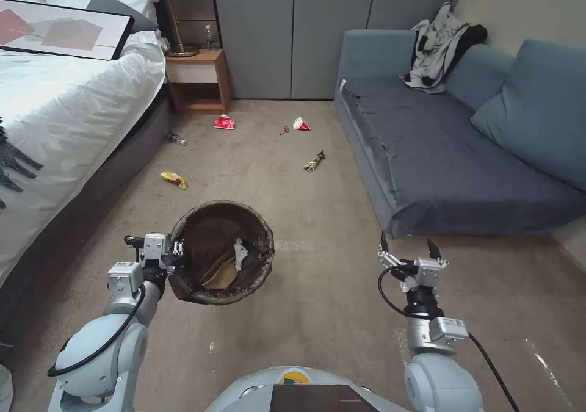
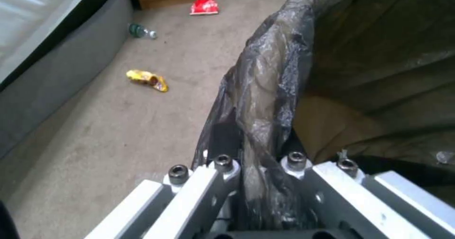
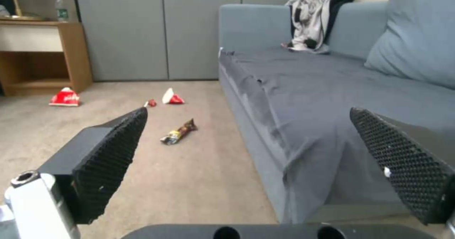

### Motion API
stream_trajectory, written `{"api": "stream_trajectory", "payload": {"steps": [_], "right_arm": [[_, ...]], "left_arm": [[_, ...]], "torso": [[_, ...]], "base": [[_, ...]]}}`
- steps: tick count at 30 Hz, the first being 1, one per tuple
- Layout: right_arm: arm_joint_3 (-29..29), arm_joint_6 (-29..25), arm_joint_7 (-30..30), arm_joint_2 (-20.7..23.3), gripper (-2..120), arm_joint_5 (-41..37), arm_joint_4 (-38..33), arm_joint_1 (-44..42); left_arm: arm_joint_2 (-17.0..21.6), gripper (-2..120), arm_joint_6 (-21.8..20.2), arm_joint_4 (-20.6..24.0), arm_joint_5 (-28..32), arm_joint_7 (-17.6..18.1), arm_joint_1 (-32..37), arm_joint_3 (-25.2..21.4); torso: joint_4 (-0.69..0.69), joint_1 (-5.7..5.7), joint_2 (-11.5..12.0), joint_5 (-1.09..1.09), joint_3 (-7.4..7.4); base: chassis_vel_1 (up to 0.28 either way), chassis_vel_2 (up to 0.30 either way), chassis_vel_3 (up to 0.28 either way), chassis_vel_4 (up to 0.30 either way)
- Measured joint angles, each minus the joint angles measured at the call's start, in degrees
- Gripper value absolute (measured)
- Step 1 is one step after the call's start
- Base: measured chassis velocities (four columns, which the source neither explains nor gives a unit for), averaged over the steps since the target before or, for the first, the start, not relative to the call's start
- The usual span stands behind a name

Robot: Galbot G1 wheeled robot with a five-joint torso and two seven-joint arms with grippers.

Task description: Pick up the trash bin, then pick up the garbage from the floor and place it into the trash bin.

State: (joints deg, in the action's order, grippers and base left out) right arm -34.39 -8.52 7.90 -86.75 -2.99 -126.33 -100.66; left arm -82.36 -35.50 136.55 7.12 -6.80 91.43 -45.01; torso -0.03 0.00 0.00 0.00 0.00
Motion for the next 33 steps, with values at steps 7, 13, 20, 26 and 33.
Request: {"api": "stream_trajectory", "payload": {"steps": [7,13,20,26,33], "right_arm": [[0.04,-0.05,-0.05,-0.31,100,-0.02,0.31,0.07],[0.16,-0.19,-0.04,-0.4,100,-0.01,0.41,-0.02],[0.28,-0.36,-0.05,-0.41,100,0.09,0.55,-0.06],[0.43,-0.48,-0.04,-0.42,100,0.22,0.58,-0.14],[0.48,-0.59,-0.05,-0.41,100,0.4,0.58,-0.26]], "left_arm": [[0.08,4,0.02,-0.13,-0.04,-0.1,-0.11,-0.06],[0.05,4,0.04,-0.15,-0.05,-0.19,-0.13,-0.02],[0.03,4,0.07,-0.02,-0.03,-0.24,-0.04,-0.18],[-0.08,4,0.1,0.12,-0.04,-0.27,0.08,-0.16],[-0.09,4,0.13,0.21,-0.04,-0.31,0.13,-0.13]], "torso": [[0.02,0.0,0.0,0.0,0.0],[0.02,0.01,0.0,0.0,0.0],[0.03,0.0,0.0,-0.02,0.0],[0.03,0.0,0.0,0.0,0.0],[0.02,0.0,0.0,0.01,0.0]], "base": [[0.0,0.0,0.0,0.0],[-0.065,0.066,0.06,-0.069],[-0.182,0.191,0.183,-0.188],[-0.228,0.215,0.231,-0.23],[-0.243,0.252,0.23,-0.237]]}}
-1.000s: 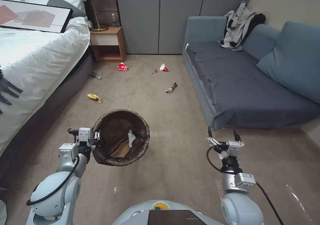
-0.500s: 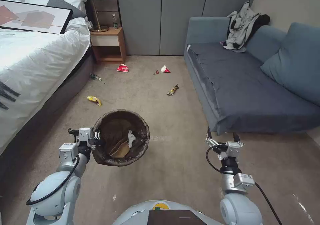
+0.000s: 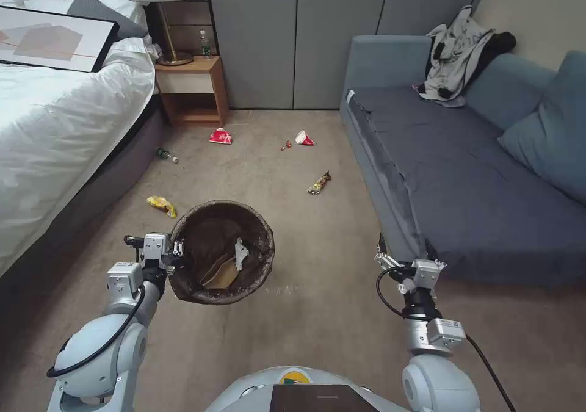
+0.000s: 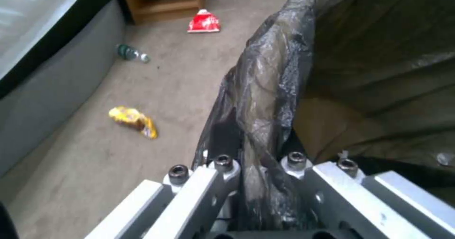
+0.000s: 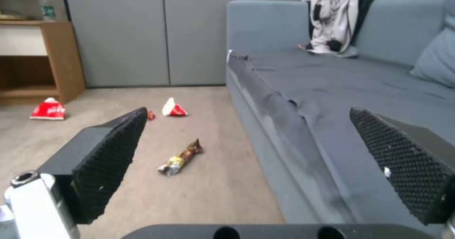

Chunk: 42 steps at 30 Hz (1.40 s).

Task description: Pick up the trash bin, then pick up the garbage from the floor and place it into the trash bin.

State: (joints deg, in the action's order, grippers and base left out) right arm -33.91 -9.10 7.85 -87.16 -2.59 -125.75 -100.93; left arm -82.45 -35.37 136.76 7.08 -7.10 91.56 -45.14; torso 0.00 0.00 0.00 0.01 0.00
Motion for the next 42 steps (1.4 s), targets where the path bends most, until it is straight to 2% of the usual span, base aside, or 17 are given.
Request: {"api": "stream_trajectory", "payload": {"steps": [21,30,42], "right_arm": [[0.77,-0.12,0.06,-0.46,100,0.27,0.09,0.49],[0.64,0.08,0.16,0.64,100,0.13,0.16,1.22],[1.01,0.33,0.18,0.91,100,0.02,0.12,1.53]], "left_arm": [[0.3,4,-0.18,0.2,0.03,0.11,-0.36,0.14],[0.08,4,-0.32,0.18,-0.25,0.19,-0.66,0.35],[-0.13,4,-0.32,0.23,-0.5,0.21,-0.62,0.45]], "torso": [[0.0,0.0,0.0,-0.01,0.0],[-0.01,0.0,0.0,-0.01,0.0],[-0.02,0.0,0.0,0.01,0.0]], "base": [[-0.234,0.234,0.227,-0.229],[-0.214,0.229,0.227,-0.233],[-0.184,0.171,0.179,-0.179]]}}
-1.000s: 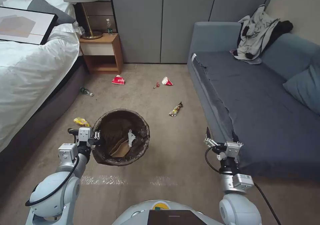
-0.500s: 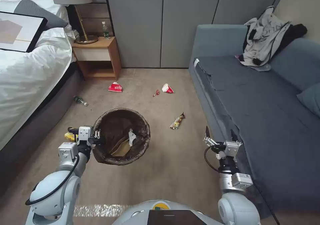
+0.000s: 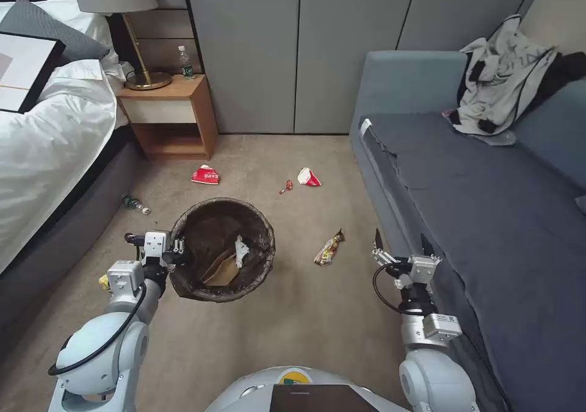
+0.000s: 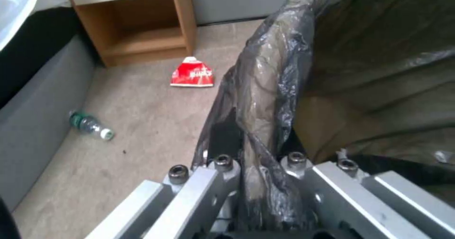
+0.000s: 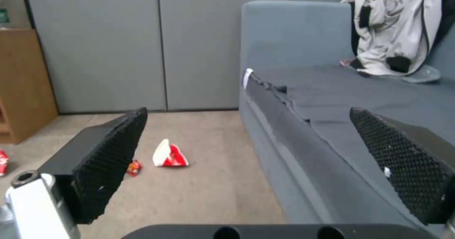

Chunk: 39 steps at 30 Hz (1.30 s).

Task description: Pick up the trash bin, then pick up the garbage from the floor and place it into the trash bin.

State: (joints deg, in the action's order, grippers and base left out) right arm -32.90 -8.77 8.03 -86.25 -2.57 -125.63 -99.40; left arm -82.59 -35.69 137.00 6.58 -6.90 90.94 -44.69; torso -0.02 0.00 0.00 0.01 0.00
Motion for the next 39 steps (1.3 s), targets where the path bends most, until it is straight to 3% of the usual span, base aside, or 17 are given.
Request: {"api": "stream_trajectory", "payload": {"steps": [20,25,30,39], "right_arm": [[1.37,1.93,0.13,1.62,100,-0.55,-0.78,-0.23],[3.09,6.74,0.19,4.07,100,-3.66,-0.79,2.44],[8.12,14.86,1.83,7.69,100,-7.83,1.47,9.5],[12.89,20.87,3.23,8.71,100,-13.26,5.34,15.91]], "left_arm": [[0.37,4,-0.35,0.98,0.5,0.22,-0.16,-0.31],[0.35,4,-0.36,1.41,1.39,0.88,-0.39,-0.21],[-0.19,4,-0.39,2.34,1.44,1.23,-0.48,0.17],[0.2,4,-0.9,3.75,2.23,2.15,-0.4,-0.37]], "torso": [[0.02,0.01,0.0,-0.01,0.01],[0.01,0.01,0.0,-0.01,0.01],[0.02,0.0,0.0,-0.01,0.0],[0.03,0.0,0.0,-0.01,0.0]], "base": [[-0.027,0.037,0.035,-0.036],[0.0,0.0,0.0,0.0],[0.0,0.0,0.0,0.0],[0.0,0.0,0.0,0.0]]}}
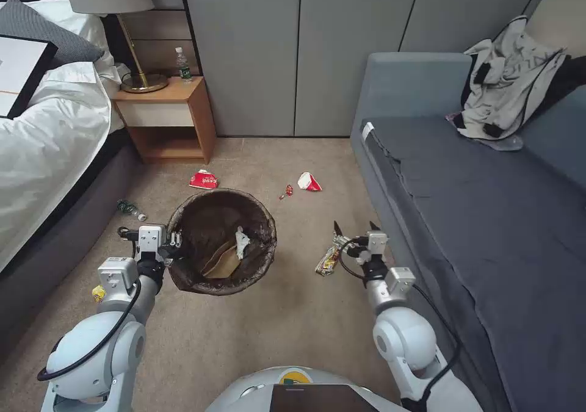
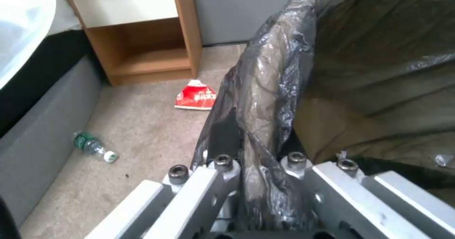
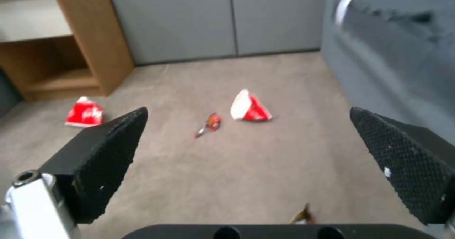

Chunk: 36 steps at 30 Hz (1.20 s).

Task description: Pick up the trash bin, then pick up the garbage from the floor and place it into the trash bin.

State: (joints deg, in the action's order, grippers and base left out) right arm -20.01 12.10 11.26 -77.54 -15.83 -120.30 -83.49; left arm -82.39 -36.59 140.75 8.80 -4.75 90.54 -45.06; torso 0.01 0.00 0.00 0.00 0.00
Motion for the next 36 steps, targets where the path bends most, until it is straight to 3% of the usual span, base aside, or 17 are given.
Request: {"api": "stream_trajectory", "payload": {"steps": [19,28,36], "right_arm": [[5.48,8.82,3.95,-1.43,100,-11.7,14.12,11.71],[7.87,10.31,7.08,-2.26,100,-13.72,22.94,19.68],[8.38,10.83,8.36,-2.99,100,-13.72,26.1,21.34]], "left_arm": [[-0.21,4,-0.7,2.58,0.7,0.41,0.95,-0.57],[-0.09,4,-0.81,2.58,1.13,0.4,1.01,-0.99],[-0.23,4,-0.88,2.58,1.44,0.39,1.28,-1.23]], "torso": [[-0.01,0.0,0.0,0.01,0.0],[0.0,0.0,0.0,0.0,0.0],[0.0,0.0,0.0,0.0,0.0]], "base": [[0.0,0.0,0.0,0.0],[0.0,0.0,0.0,0.0],[0.0,0.0,0.0,0.0]]}}
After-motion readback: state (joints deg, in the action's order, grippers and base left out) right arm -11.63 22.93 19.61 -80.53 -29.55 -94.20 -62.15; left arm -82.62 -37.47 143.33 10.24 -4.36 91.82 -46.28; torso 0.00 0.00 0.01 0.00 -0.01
